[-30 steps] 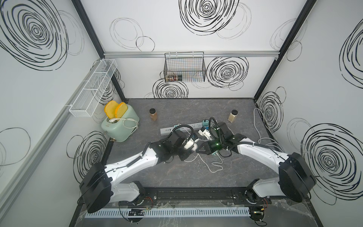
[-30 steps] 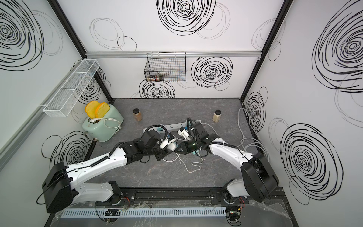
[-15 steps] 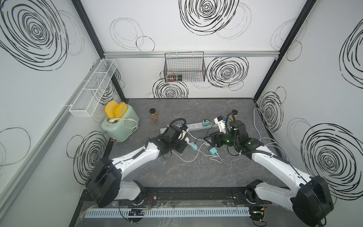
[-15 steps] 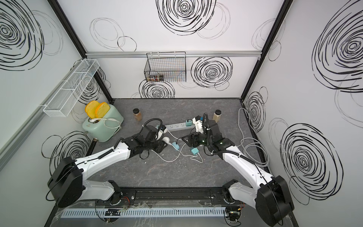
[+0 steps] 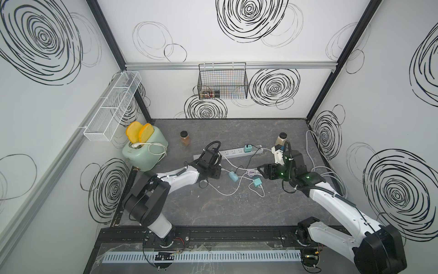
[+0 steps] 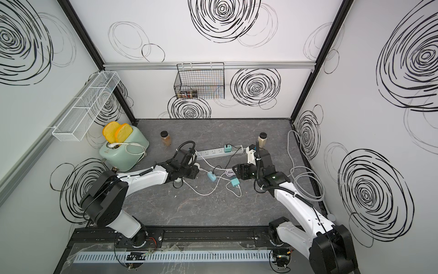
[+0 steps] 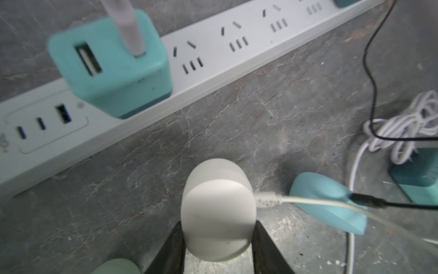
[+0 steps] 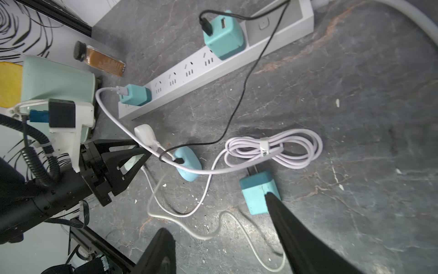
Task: Charge the bluetooth headset
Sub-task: Place the bluetooth headset at the center of the board.
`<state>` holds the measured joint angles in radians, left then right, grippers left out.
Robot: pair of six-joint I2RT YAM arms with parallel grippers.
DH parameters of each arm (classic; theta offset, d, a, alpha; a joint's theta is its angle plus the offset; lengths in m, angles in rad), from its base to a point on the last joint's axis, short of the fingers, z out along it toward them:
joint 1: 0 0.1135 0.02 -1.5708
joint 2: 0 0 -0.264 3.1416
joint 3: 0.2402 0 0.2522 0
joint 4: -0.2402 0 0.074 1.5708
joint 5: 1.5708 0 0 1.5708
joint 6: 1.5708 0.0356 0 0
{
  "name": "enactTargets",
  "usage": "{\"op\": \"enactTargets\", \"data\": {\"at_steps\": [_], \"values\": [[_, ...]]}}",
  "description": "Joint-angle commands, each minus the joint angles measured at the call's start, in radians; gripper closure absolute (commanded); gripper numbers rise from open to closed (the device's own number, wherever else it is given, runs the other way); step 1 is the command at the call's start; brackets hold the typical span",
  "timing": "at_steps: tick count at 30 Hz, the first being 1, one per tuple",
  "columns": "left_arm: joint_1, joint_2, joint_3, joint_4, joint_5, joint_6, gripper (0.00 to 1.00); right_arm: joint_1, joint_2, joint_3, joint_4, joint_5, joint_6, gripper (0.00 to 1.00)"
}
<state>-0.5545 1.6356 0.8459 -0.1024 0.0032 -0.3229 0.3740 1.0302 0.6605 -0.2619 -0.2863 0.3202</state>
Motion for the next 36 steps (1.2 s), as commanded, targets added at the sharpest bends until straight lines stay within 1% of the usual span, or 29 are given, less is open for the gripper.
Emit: {"op": "enactTargets", "data": {"at_steps": [1, 2, 5, 8, 11, 14, 15, 17, 20, 23, 25, 28, 30, 34, 35, 36], "values": [[0.024, 0.04, 0.033, 0.057, 0.018, -0.03, 0.78, -0.005, -0.009, -0.012, -0.02, 0.032, 0.022, 0.3], [0.026, 0.048, 0.033, 0.063, 0.025, -0.03, 0.78, -0.007, -0.008, -0.014, -0.021, 0.036, 0.02, 0.3], [0.031, 0.074, 0.037, 0.068, 0.046, -0.028, 0.76, -0.007, 0.006, -0.015, -0.038, 0.042, 0.011, 0.25], [0.032, 0.098, 0.042, 0.067, 0.06, -0.022, 0.71, -0.007, 0.026, -0.03, -0.056, 0.051, 0.004, 0.24], [0.033, 0.109, 0.048, 0.062, 0.064, -0.018, 0.59, -0.007, 0.042, -0.04, -0.059, 0.042, 0.043, 0.26], [0.033, 0.08, 0.049, 0.053, 0.058, -0.013, 0.46, -0.008, 0.059, -0.063, -0.046, 0.036, 0.086, 0.26], [0.032, 0.061, 0.047, 0.051, 0.051, -0.012, 0.42, -0.009, 0.066, -0.068, -0.047, 0.039, 0.1, 0.26], [0.033, 0.021, 0.041, 0.041, 0.046, -0.008, 0.37, -0.007, 0.078, -0.066, -0.059, 0.042, 0.122, 0.25], [0.033, -0.05, 0.027, 0.026, 0.04, -0.02, 0.34, -0.006, 0.078, -0.063, -0.087, 0.06, 0.171, 0.17], [0.03, -0.144, -0.021, 0.035, 0.04, -0.056, 0.32, -0.001, 0.04, -0.094, -0.084, 0.081, 0.236, 0.15], [0.028, -0.222, -0.072, 0.05, 0.049, -0.089, 0.31, 0.009, 0.004, -0.121, -0.076, 0.097, 0.286, 0.17], [0.024, -0.343, -0.15, 0.064, 0.061, -0.149, 0.3, 0.043, -0.044, -0.158, -0.059, 0.133, 0.361, 0.26], [0.015, -0.415, -0.191, 0.073, 0.071, -0.169, 0.3, 0.082, -0.055, -0.179, -0.036, 0.159, 0.405, 0.27], [0.001, -0.508, -0.244, 0.087, 0.073, -0.186, 0.3, 0.152, -0.014, -0.188, 0.01, 0.178, 0.473, 0.27], [-0.002, -0.531, -0.261, 0.1, 0.077, -0.193, 0.3, 0.17, 0.006, -0.187, 0.022, 0.187, 0.488, 0.28], [-0.005, -0.555, -0.281, 0.122, 0.086, -0.198, 0.3, 0.186, 0.024, -0.181, 0.03, 0.203, 0.503, 0.31]]}}
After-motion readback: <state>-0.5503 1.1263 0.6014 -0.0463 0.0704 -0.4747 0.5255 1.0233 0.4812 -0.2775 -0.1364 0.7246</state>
